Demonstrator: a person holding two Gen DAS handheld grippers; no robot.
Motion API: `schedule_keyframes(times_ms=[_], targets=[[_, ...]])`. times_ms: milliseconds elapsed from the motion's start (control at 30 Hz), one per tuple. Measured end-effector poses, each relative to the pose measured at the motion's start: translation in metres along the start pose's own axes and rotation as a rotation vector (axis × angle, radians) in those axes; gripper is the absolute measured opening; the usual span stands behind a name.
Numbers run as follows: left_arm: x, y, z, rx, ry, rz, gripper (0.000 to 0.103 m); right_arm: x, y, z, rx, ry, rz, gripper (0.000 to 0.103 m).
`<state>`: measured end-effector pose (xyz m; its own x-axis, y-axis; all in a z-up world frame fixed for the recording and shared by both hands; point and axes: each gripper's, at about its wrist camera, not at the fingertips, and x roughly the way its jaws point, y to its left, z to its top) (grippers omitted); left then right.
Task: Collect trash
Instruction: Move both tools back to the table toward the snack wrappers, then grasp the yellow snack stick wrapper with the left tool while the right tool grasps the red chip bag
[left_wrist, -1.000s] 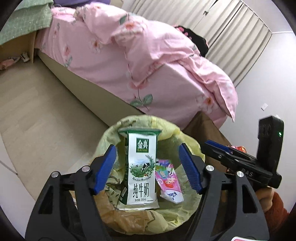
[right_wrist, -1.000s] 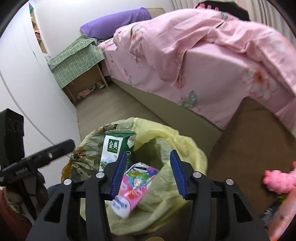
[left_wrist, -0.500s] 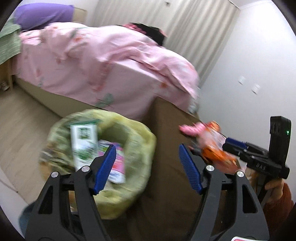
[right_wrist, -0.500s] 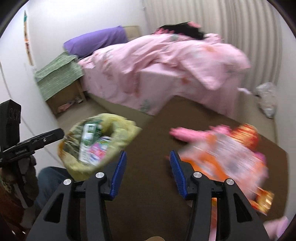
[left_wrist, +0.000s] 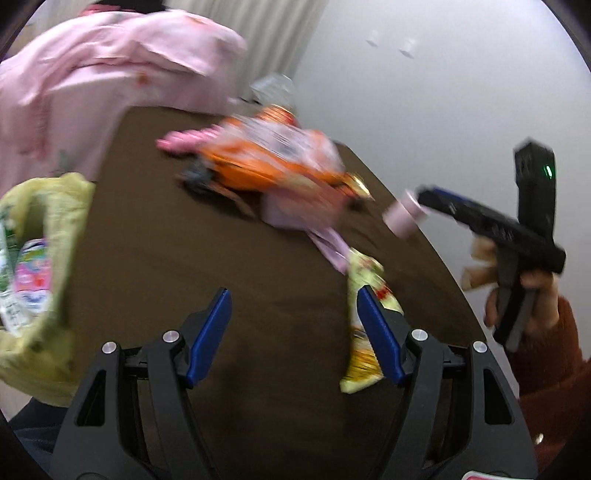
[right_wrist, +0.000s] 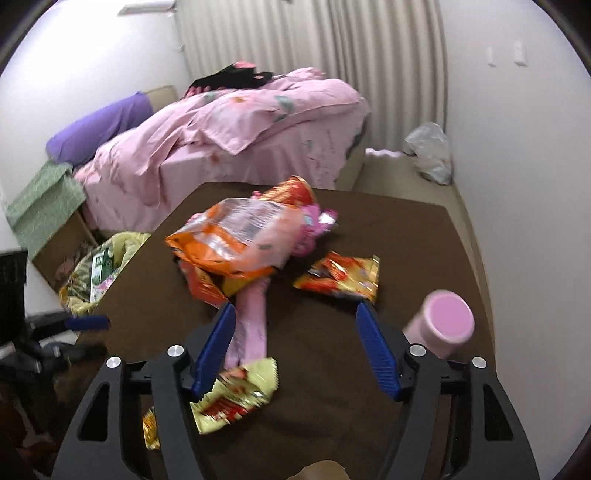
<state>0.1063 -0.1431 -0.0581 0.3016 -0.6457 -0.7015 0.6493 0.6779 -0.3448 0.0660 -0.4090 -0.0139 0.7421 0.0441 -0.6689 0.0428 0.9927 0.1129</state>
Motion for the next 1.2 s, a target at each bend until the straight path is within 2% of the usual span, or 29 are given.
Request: schedule_keyframes(times_ms=[100,167,300,400,467,500,667,733,900,1000,1033,1100,1133,1167,1200], targets=[[0.01,-0.025,-0.005,0.042,0.03,-0.048,0.067,-0.009,-0.013,-0.009,0.024,-0.022,-0.023,0.064],[0.018,-0.037,-0.008,0.067,0.048,-0.052,0.067,-0.012,-0.02,-0.014,0.037,-0.02,-0.021,0.064],[0.045,-0.061,-0.01,0.15,0.096,0.051,0.067,-0.015,-0.025,-0.023,0.027,0.001,-0.017,0.064],[0.057,-0.06,-0.011,0.115,0.151,0.039,0.055,-0.015,-0.02,-0.029,-0.013,0.0,-0.033,0.064],[0.064,-0.057,-0.011,0.1,0.17,0.035,0.04,-0.01,-0.018,-0.032,-0.025,0.009,-0.037,0.064],[0.065,-0.054,-0.013,0.093,0.176,0.036,0.038,-0.007,-0.019,-0.033,-0.026,0.017,-0.03,0.064],[0.04,-0.039,-0.011,0.067,0.131,0.052,0.035,0.019,-0.01,-0.028,-0.041,0.059,0.022,0.064],[0.025,-0.022,-0.007,0.019,0.096,0.084,0.035,0.027,-0.003,-0.02,-0.069,0.051,0.023,0.064],[0.004,0.023,0.0,-0.102,0.031,0.2,0.036,0.061,0.002,0.02,-0.111,0.038,-0.019,0.064],[-0.005,0.04,0.001,-0.154,0.013,0.213,0.037,0.094,-0.005,0.047,-0.12,0.077,-0.065,0.064],[-0.007,0.044,0.002,-0.154,0.001,0.219,0.039,0.103,-0.007,0.052,-0.13,0.087,-0.078,0.063],[-0.012,0.046,0.002,-0.145,-0.02,0.227,0.042,0.119,-0.011,0.062,-0.153,0.109,-0.105,0.046],[-0.015,0.047,0.002,-0.145,-0.027,0.228,0.042,0.128,-0.014,0.067,-0.162,0.124,-0.112,0.042],[-0.012,0.047,0.004,-0.147,-0.032,0.229,0.042,0.135,-0.017,0.07,-0.164,0.136,-0.121,0.031],[-0.015,0.049,0.004,-0.154,-0.042,0.229,0.043,0.143,-0.021,0.073,-0.165,0.153,-0.14,0.03]])
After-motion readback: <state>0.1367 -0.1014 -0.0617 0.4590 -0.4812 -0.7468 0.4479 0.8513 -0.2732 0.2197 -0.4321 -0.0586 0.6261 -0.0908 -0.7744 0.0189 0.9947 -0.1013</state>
